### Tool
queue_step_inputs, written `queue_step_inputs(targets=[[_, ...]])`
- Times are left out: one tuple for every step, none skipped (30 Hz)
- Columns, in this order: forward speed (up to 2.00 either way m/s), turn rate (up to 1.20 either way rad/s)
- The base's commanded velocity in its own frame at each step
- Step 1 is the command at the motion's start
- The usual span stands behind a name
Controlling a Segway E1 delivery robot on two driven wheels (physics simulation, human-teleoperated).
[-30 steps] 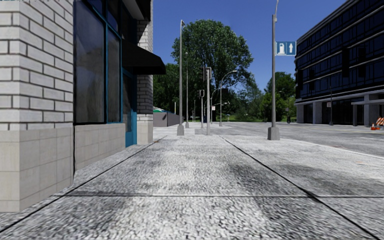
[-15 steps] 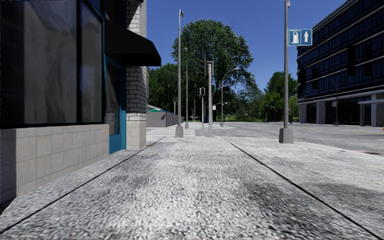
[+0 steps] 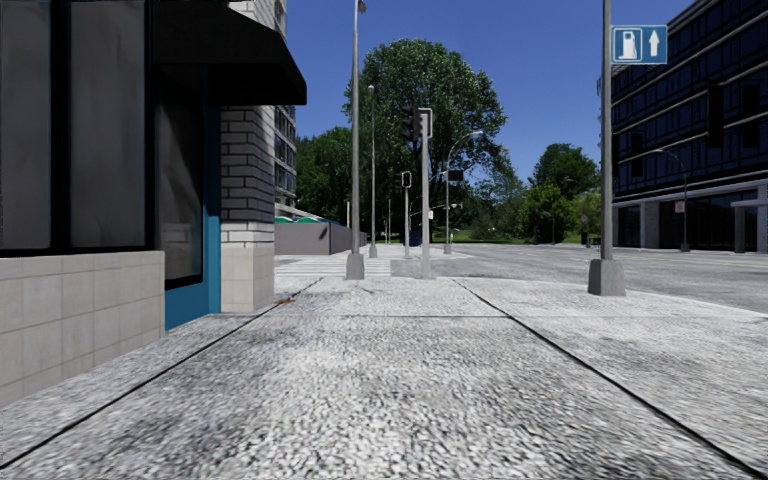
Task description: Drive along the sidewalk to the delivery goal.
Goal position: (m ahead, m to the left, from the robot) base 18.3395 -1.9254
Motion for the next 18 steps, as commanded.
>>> queue_step_inputs(targets=[[2.0, 0.0], [2.0, 0.0], [2.0, 0.0], [2.0, 0.0], [2.0, 0.0], [2.0, 0.0], [2.0, 0.0], [2.0, 0.0], [2.0, 0.0], [2.0, 0.0], [2.0, 0.0], [2.0, 0.0], [2.0, 0.0], [2.0, 0.0], [2.0, 0.0], [2.0, 0.0], [2.0, 0.0], [2.0, 0.0]])
